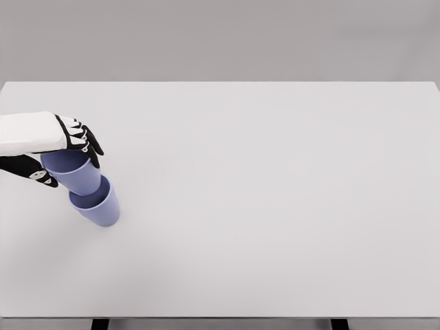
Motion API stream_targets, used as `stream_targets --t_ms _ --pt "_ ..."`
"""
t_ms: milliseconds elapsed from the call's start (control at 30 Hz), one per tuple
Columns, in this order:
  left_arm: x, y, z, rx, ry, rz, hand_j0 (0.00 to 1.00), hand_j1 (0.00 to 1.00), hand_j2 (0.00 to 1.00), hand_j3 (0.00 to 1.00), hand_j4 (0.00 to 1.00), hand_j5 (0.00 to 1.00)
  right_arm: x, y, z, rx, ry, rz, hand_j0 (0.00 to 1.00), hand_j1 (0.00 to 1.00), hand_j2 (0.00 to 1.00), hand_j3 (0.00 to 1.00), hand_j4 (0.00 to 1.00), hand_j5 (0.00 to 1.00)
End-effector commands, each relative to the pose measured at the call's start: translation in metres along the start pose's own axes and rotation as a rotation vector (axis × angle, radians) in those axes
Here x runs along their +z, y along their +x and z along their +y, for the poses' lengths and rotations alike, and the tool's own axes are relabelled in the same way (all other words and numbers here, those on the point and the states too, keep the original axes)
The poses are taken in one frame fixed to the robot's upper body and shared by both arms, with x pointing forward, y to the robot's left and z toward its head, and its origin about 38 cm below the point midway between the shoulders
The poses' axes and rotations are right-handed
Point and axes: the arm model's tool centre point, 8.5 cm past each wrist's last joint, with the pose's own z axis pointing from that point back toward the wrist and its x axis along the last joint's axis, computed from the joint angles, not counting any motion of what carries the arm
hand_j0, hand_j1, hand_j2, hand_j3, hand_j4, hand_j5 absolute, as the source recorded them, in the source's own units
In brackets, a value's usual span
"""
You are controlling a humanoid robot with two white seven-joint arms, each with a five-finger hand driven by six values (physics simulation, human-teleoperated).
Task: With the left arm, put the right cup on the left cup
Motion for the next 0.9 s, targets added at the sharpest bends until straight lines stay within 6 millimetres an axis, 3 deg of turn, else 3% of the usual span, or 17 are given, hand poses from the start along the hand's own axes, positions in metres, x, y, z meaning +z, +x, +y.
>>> stream_targets --t_ms 0,533,867 --pt "0.0 0.0 -0.001 -0.001 -0.004 0.0 0.54 0.54 0.54 0.54 0.54 0.54 0.0 0.0 0.0 0.001 0.001 0.0 1.0 1.0 1.0 1.0 1.0 1.0" --pt "0.002 -0.001 -0.008 0.016 -0.013 0.006 0.54 0.54 0.54 0.54 0.54 0.54 0.0 0.0 0.0 0.001 0.001 0.0 1.0 1.0 1.0 1.0 1.0 1.0" --pt "0.014 -0.001 0.009 0.006 0.03 0.024 0.54 0.54 0.54 0.54 0.54 0.54 0.0 0.0 0.0 0.001 0.001 0.0 1.0 1.0 1.0 1.0 1.0 1.0"
